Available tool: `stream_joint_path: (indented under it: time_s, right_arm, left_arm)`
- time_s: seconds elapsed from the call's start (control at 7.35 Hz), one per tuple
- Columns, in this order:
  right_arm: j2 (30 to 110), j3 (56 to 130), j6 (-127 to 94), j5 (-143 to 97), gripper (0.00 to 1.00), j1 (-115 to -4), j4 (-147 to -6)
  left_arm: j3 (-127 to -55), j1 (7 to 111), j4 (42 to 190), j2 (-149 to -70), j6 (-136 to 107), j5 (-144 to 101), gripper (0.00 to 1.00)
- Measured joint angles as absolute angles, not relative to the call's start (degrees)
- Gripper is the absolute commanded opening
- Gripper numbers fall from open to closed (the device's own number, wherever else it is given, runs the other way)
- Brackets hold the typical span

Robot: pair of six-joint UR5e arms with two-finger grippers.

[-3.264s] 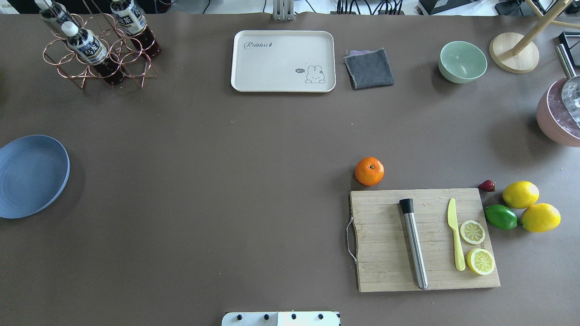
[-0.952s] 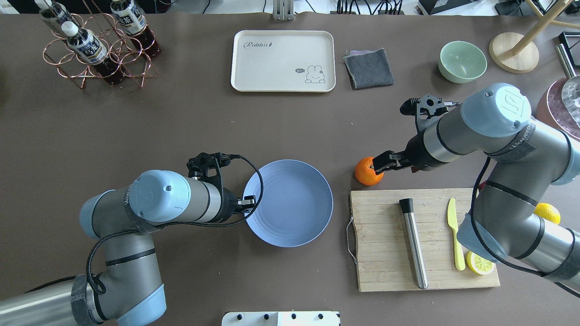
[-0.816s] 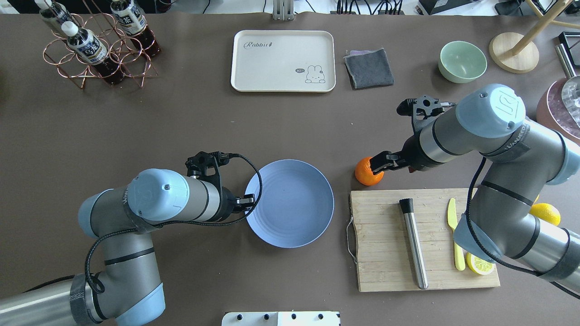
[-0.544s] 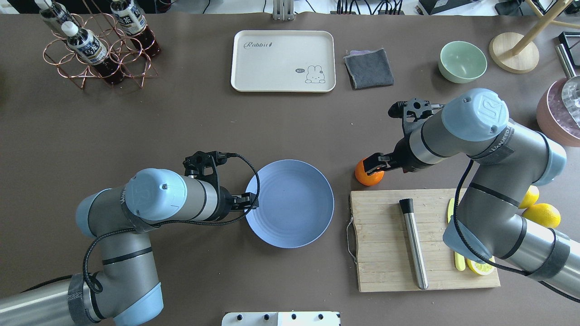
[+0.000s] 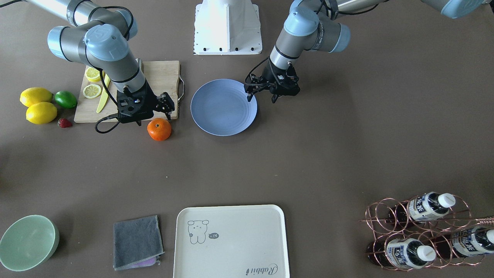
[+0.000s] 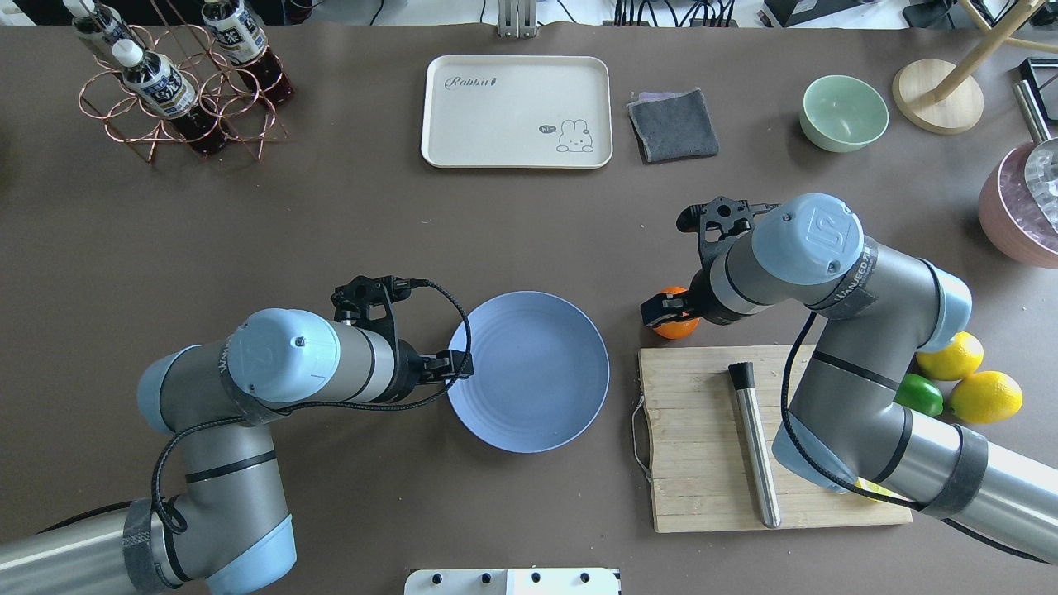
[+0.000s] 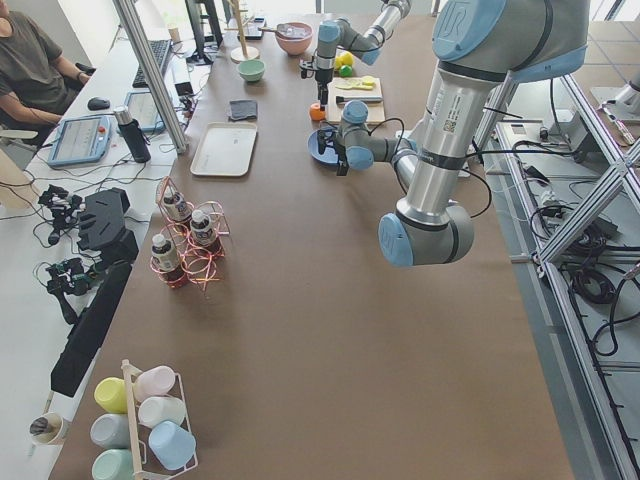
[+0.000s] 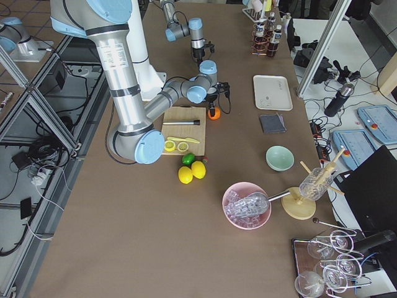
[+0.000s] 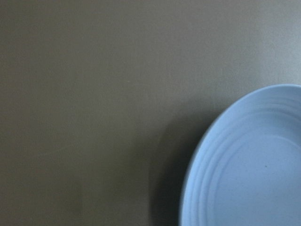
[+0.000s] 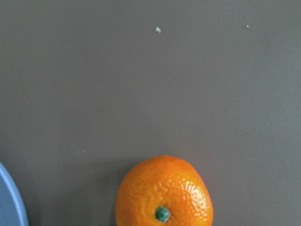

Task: Pick orange to plate
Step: 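Lower the right gripper over the orange and close on it, then lift the orange with the right gripper and carry it over the blue plate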

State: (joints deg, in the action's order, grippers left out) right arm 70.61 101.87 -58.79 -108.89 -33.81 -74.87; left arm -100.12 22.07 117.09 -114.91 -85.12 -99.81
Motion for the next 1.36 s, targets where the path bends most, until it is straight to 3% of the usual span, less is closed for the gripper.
stream_joint_path:
  time_s: [0.27, 0.41, 0.68, 1.36]
  right_arm:
    - [69.4, 99.8, -58.7, -107.7, 0.95, -33.3, -74.8]
    - [68.5, 98.9, -58.7, -107.5, 0.80, -33.2, -74.8]
    - [67.7, 97.8, -58.7, -107.1, 0.00, -33.1, -74.7]
    - [59.6, 100.9, -63.9, -107.0, 0.00, -31.6, -79.9]
  left_arm:
    - [-100.3, 22.0, 117.1, -114.9, -85.3, -99.7, 0.97]
    - [-100.3, 21.9, 117.2, -114.9, -85.3, -99.7, 0.97]
    - [-100.4, 21.9, 117.2, -114.9, -85.4, -99.7, 0.96]
    - [-104.1, 24.1, 116.9, -112.3, -83.1, -100.2, 0.96]
